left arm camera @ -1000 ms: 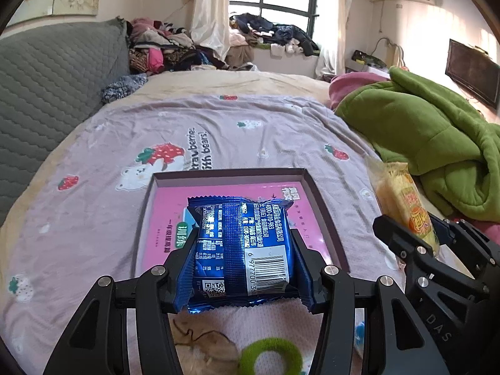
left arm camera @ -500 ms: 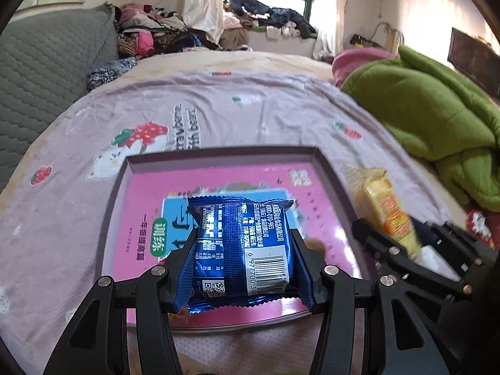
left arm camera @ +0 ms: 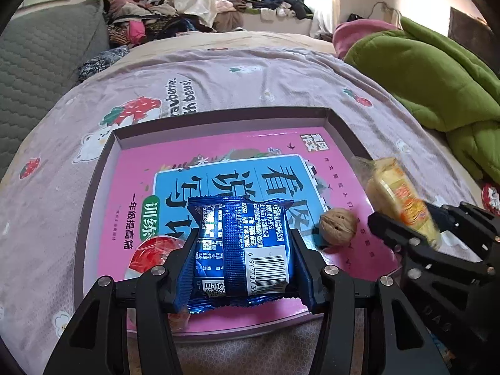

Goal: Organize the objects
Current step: 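Carry the biscuit packet in left tool over the tray while right tool carries the cake packet, then open left tool to drop the biscuit packet in the tray while right tool releases the cake packet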

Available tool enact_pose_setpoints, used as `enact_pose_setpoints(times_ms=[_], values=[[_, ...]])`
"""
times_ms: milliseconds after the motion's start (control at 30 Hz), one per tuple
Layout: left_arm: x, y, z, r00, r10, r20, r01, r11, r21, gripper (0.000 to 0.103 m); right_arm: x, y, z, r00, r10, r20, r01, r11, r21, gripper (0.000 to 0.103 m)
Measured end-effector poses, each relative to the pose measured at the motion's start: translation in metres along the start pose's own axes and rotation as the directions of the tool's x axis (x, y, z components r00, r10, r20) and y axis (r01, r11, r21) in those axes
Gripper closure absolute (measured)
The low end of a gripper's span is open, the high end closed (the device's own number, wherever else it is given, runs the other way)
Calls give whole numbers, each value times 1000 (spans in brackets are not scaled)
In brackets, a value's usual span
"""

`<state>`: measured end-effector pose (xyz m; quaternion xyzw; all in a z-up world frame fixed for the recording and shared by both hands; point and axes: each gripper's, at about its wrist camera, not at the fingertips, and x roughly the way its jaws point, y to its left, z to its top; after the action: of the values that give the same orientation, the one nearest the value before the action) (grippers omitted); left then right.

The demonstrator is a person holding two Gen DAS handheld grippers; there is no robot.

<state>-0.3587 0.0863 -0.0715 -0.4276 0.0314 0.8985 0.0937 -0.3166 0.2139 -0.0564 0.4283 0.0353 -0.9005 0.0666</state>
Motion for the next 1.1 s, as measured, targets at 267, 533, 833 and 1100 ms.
enact_pose_setpoints(times_ms=[267, 533, 833, 1100], values=[[4, -7, -3, 999, 51, -13, -50, 997, 59, 48, 12, 3, -5, 997, -9, -71, 7, 1000, -18, 64], [21, -8, -10, 995, 26, -92, -21, 998, 55, 47, 16, 2, -6, 995, -14, -94, 13, 1000, -7, 64], [22, -6, -11, 993, 42, -107, -37, 998, 50, 46, 17, 4, -5, 995, -25, -95, 24, 1000, -10, 63], [17, -2, -10, 994, 35, -101, -32, 999, 29, 46, 16, 1, -5, 995, -17, -96, 17, 1000, -1, 63]])
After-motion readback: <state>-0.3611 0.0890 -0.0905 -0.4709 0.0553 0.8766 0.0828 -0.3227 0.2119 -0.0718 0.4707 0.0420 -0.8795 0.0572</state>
